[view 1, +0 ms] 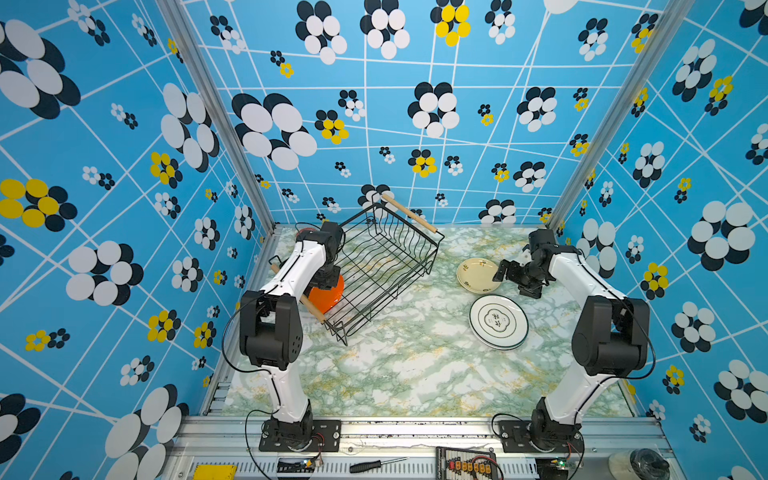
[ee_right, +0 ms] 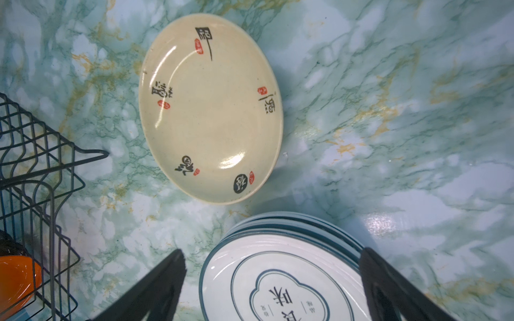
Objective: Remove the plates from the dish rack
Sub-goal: 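Lower the left gripper into the rack and grip the orange plate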
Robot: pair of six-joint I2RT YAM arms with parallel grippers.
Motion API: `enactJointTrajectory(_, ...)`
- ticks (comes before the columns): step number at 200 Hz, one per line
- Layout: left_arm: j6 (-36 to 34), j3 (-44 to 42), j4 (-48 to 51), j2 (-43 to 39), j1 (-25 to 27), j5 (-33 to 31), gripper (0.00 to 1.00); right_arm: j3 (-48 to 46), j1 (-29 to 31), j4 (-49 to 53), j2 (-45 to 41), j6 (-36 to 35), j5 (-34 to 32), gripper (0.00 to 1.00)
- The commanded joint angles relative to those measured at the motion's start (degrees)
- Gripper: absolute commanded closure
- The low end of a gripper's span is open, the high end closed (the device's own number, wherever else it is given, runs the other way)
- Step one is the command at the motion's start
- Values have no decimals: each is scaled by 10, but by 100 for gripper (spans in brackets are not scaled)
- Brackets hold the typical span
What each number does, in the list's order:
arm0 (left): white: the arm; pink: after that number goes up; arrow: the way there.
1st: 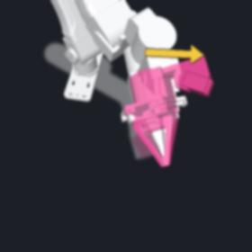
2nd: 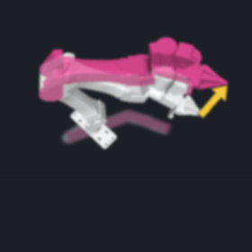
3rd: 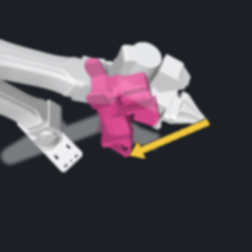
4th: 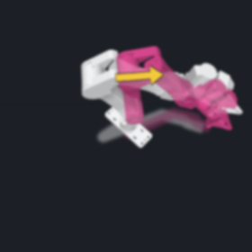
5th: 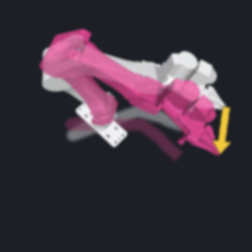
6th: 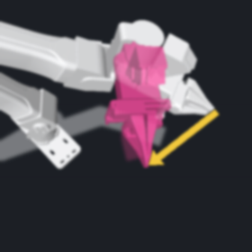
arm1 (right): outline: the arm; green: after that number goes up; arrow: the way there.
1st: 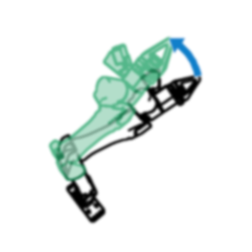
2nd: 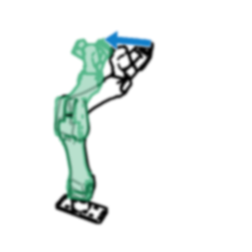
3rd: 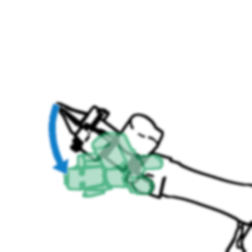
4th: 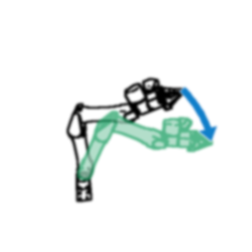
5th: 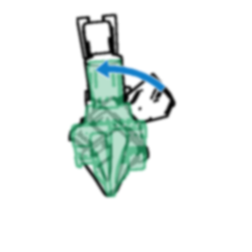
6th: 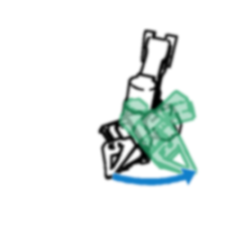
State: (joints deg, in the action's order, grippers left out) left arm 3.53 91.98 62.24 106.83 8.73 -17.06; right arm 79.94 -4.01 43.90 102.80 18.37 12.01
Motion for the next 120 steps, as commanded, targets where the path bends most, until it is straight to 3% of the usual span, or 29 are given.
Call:
enactJointTrajectory(1, 8, -1, 32, 6, 0, 1, 69, -11, -5, -3, -19, -10, 13, 1)
enactJointTrajectory(120, -5, -6, 51, -5, 12, -7, 88, -21, -10, -11, -28, -6, 27, 1)
